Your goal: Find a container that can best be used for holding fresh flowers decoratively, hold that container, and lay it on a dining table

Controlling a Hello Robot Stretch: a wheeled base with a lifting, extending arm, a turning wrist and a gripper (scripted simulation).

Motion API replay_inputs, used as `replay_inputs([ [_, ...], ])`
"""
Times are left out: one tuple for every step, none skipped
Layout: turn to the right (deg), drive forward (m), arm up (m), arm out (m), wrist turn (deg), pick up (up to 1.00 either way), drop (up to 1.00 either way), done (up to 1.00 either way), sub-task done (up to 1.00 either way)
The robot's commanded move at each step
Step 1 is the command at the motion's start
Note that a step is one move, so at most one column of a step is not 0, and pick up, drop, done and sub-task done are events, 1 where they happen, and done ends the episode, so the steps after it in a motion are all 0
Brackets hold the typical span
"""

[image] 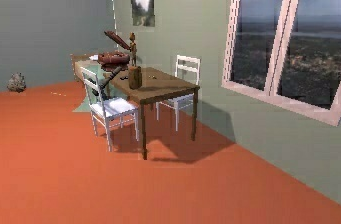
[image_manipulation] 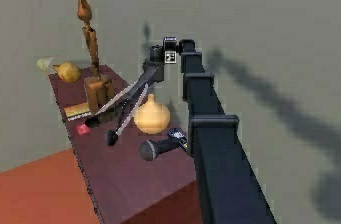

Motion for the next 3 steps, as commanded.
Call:
replay_inputs([
  [0.0, 0.00, 0.00, 0.00, 45.0, 0.00, 0.00, 0.00, 0.00],
  [0.0, 0.00, 0.00, 0.00, 45.0, 0.00, 0.00, 0.00, 0.00],
  [0.0, 0.00, 0.00, 0.00, 33.0, 0.00, 0.00, 0.00, 0.00],
])
